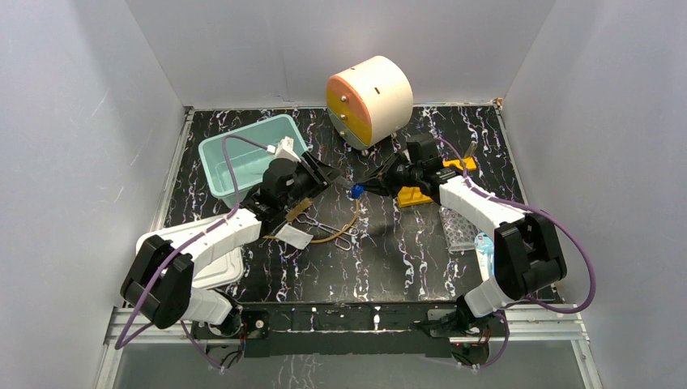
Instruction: Organize the chemistry lab equipment
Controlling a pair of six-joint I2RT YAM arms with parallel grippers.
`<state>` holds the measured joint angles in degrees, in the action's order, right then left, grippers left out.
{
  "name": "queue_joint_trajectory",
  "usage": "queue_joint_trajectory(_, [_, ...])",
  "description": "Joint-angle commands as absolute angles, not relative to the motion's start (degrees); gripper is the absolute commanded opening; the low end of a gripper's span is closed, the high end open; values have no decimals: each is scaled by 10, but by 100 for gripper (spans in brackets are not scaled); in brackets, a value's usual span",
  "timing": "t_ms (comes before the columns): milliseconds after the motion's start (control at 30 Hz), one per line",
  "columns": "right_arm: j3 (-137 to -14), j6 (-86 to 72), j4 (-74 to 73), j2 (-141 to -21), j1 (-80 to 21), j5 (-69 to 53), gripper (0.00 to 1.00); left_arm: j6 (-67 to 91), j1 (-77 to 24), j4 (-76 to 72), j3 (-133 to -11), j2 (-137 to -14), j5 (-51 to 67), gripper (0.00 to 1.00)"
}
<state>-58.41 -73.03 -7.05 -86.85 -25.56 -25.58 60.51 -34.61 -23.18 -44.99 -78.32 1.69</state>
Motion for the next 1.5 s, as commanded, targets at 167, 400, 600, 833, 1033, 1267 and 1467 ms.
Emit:
queue_joint_trajectory(167, [-584, -762, -32, -849, -254, -292, 6, 577, -352, -277, -471, -771, -17, 31])
queue_joint_trajectory(400, [-591, -742, -21, -852, -254, -298, 21, 545, -352, -254, -490, -775, -22, 0])
queue_joint_trajectory(600, [-631, -634, -71, -838, -248, -238, 62, 438, -352, -96, -553, -754, -50, 0])
queue_joint_trajectory(833, [-682, -553, -156, -806, -236, -162, 69, 268, -346, 161, -701, -746, -113, 0])
queue_joint_trajectory(1033, [-687, -515, -163, -799, -218, -178, 67, 163, -276, 291, -808, -771, -186, 0])
queue_joint_trajectory(1267, [-678, -523, -168, -807, -212, -195, 66, 32, -162, 335, -895, -822, -127, 0])
queue_joint_trajectory(1467, [-708, -502, -190, -832, -211, -205, 65, -92, -154, 373, -902, -899, -123, 0])
